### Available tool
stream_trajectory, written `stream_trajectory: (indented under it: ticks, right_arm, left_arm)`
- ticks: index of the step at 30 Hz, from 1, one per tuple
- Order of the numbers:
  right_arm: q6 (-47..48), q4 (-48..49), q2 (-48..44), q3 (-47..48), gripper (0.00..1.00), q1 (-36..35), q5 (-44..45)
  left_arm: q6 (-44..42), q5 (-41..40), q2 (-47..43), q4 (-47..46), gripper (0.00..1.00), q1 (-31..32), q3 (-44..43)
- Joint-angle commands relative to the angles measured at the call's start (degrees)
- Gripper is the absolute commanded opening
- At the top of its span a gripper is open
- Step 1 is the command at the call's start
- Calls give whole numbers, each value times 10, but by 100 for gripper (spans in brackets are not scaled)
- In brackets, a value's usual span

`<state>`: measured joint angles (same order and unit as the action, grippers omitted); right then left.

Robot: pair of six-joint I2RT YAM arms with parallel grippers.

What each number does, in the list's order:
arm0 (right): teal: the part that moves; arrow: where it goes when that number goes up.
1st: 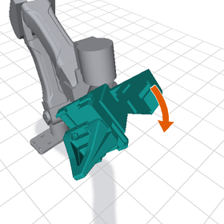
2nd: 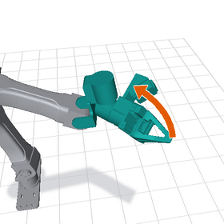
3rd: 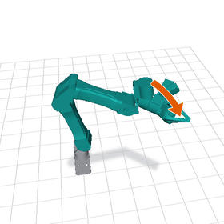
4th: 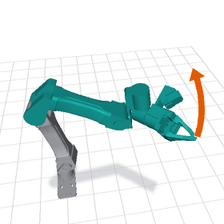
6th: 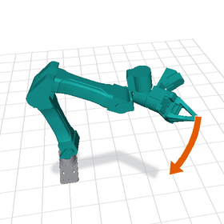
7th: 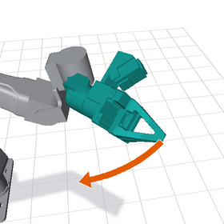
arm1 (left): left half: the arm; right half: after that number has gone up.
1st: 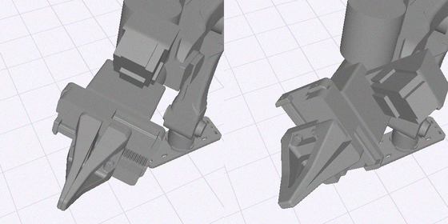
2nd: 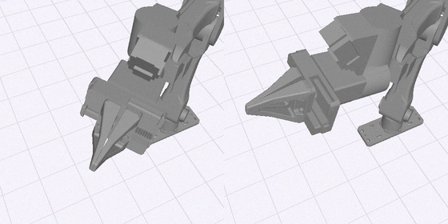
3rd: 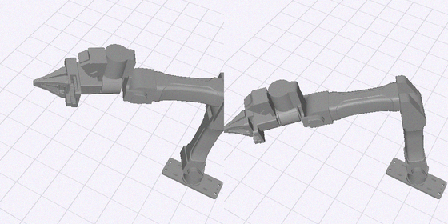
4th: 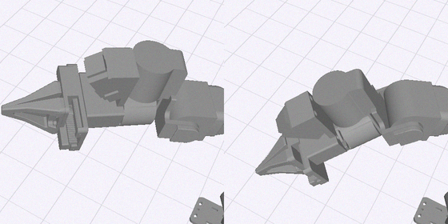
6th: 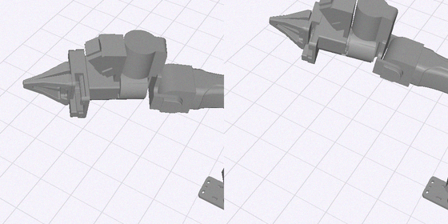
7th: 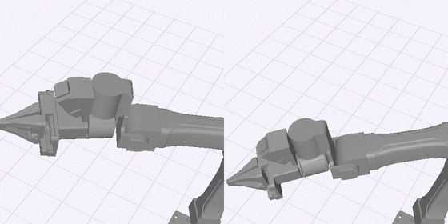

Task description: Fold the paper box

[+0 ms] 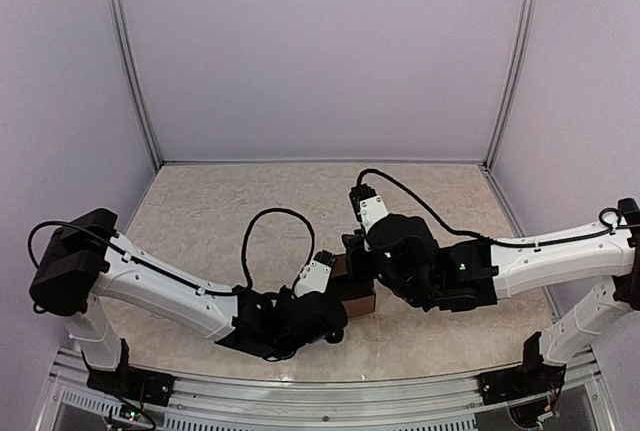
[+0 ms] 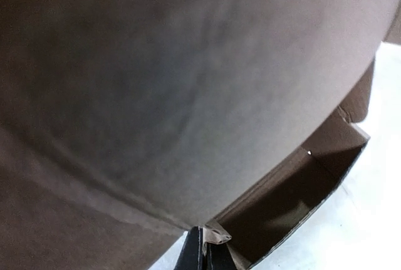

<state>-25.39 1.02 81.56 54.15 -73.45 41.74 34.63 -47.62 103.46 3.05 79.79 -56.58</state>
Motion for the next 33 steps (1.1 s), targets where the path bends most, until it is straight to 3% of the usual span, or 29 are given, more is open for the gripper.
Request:
stream_trajectory:
  ticks: [1,8,26,33]
  right_arm:
    - [6,20,27,2,24,17,-32]
    - [-19,32,40,-30,23,19,-34]
    - [-79,57,75,-89,22,20,-42]
    - [-92,59,86,-103,21,20,-39]
  left_arm:
    - [-26,-5,31,6,0,-5,-21]
    - [-36,4,46,3,2,-10,-31]
    - [-48,65,-29,-13,63,-2,12]
    - [-62,112,-73,-9,71,0,28]
